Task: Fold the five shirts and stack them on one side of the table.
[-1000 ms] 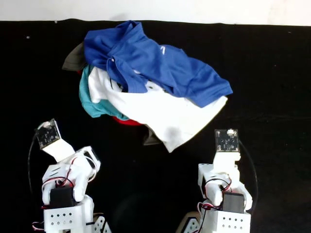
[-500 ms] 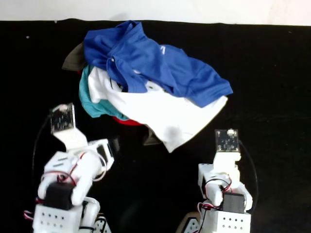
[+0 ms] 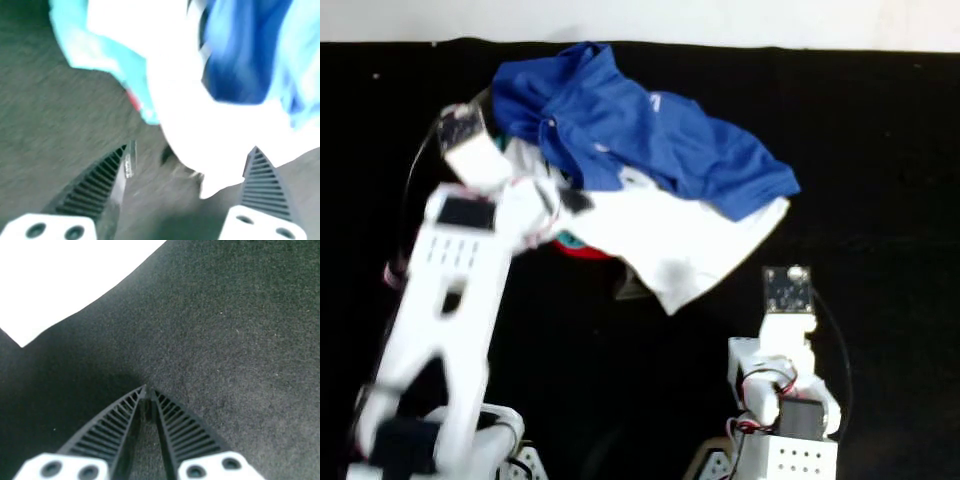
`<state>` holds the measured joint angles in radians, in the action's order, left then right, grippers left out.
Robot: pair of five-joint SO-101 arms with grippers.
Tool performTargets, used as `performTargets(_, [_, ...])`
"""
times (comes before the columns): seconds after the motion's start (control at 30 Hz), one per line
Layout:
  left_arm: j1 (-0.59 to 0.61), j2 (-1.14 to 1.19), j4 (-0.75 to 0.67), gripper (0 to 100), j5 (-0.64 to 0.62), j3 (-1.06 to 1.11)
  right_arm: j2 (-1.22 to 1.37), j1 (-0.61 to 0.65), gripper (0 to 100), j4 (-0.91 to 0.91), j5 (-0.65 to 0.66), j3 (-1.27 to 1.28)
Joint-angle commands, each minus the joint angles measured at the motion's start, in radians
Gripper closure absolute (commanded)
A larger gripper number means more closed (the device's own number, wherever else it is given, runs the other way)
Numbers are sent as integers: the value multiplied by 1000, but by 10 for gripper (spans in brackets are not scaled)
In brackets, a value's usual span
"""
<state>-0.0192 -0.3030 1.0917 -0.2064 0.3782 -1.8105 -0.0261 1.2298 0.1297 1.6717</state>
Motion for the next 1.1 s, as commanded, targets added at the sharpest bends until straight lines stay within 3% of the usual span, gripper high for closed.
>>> performTargets(0.0, [8,219,25,663,-68,-289,-5,7,993,-15,-6,134])
performTargets(0.23, [-19,657,190,663,-71,-746,-5,7,993,-15,-8,134])
performTargets(0.47, [10,1073,253,665,-63,-1061,-5,7,993,-15,-6,134])
performTargets(0.6, [58,1233,321,762,-63,-1218,-5,7,993,-18,-5,136])
performTargets(0.8, [194,1354,430,997,-63,-1435,-5,8,993,-19,-8,136])
performTargets(1.07, [518,1369,687,993,-17,-1804,-5,-1,993,-104,-5,134])
